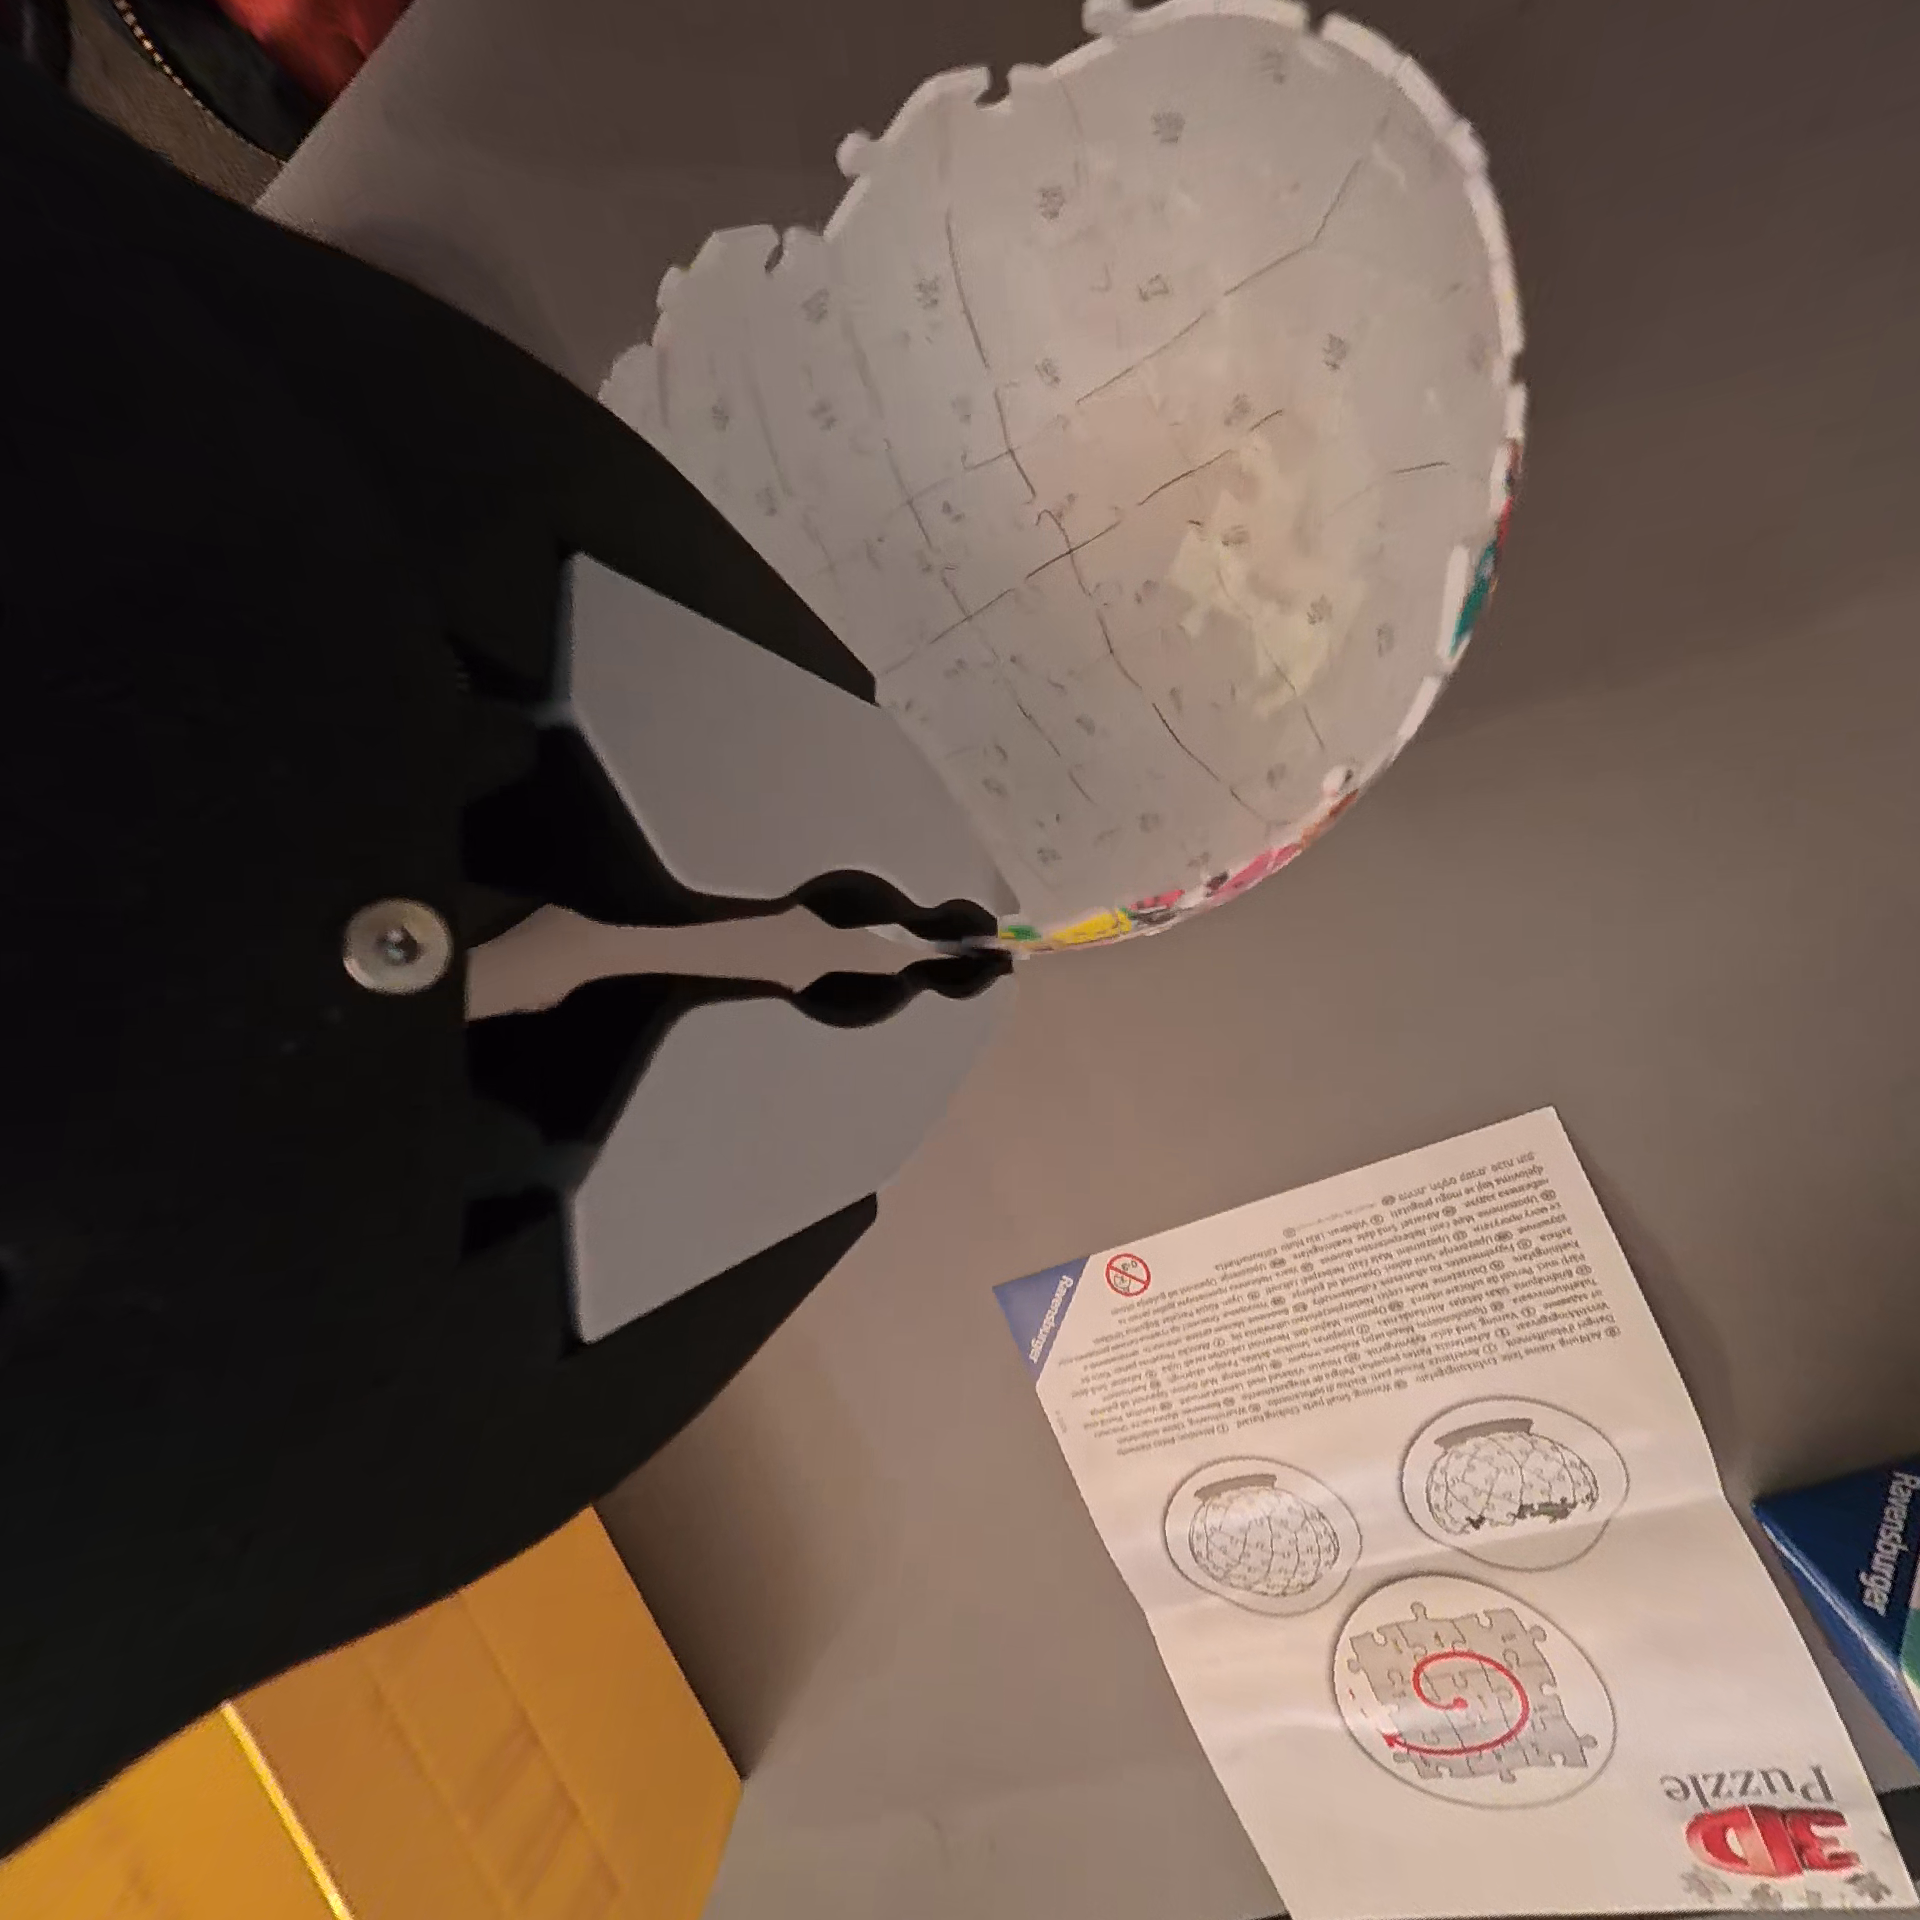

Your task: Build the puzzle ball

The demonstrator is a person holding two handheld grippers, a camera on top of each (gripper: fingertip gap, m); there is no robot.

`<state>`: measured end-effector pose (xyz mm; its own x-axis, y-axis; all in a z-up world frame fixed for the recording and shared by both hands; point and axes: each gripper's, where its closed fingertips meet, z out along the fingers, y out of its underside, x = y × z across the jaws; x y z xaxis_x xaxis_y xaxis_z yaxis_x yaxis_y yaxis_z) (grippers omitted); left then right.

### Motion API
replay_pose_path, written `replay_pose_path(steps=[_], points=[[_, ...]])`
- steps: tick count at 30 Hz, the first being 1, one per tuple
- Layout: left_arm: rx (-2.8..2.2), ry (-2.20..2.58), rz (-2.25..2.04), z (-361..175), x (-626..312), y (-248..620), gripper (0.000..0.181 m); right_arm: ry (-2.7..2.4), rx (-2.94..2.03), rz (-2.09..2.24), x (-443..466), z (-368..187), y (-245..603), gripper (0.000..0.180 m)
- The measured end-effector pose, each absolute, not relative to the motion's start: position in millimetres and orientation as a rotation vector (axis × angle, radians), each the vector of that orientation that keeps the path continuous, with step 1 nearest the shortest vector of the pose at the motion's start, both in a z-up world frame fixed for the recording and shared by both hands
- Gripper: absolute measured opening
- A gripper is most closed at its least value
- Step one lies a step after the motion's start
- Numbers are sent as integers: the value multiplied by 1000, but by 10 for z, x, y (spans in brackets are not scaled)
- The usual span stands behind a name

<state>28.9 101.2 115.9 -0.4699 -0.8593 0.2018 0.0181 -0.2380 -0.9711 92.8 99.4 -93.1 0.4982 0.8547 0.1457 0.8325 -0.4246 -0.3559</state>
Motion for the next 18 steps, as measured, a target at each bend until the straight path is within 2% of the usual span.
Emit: replay_pose_path(steps=[12, 18], points=[[-1055, 1384, -1781, 1139, 307, 1003, 25, -1389, -2339, 104, 872, -927, 1001, 10], [-1055, 1382, -1785, 1142, 305, 1003, 25, -1369, -2331, 89, 882, -927, 1019, 4]])
